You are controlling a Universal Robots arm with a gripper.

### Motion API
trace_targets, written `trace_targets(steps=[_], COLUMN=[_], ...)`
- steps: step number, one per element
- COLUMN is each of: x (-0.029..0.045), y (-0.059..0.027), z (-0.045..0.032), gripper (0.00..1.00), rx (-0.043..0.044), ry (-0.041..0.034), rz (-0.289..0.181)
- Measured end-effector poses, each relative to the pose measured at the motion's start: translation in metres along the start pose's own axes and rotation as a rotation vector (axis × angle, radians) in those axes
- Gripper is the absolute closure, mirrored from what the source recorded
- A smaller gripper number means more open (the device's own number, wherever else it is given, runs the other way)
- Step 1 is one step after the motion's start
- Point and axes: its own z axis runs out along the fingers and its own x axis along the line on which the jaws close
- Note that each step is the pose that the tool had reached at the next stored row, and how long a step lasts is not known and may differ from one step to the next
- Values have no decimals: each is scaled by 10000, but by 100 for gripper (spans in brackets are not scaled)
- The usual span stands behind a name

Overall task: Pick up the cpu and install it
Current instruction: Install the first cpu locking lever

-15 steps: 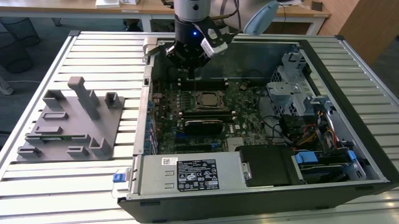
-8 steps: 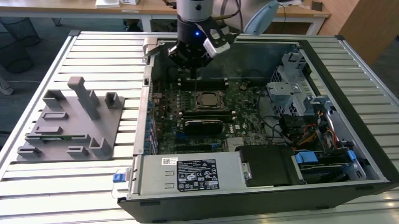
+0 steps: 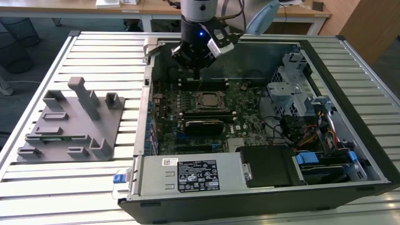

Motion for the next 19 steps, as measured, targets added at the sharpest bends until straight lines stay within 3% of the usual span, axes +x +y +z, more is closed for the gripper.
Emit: trace_targets(steps=[9,10,12,13,19], x=[-98,-99,-102,-107,-154], y=[-12,-12,-13,-13,-17], z=[5,7,9,12,29], gripper=[89,89,89,89,89], rx=[-25,-88,-344,-390,-375], ry=[-3,-11,-42,-49,-44], rz=[1,1,2,3,3])
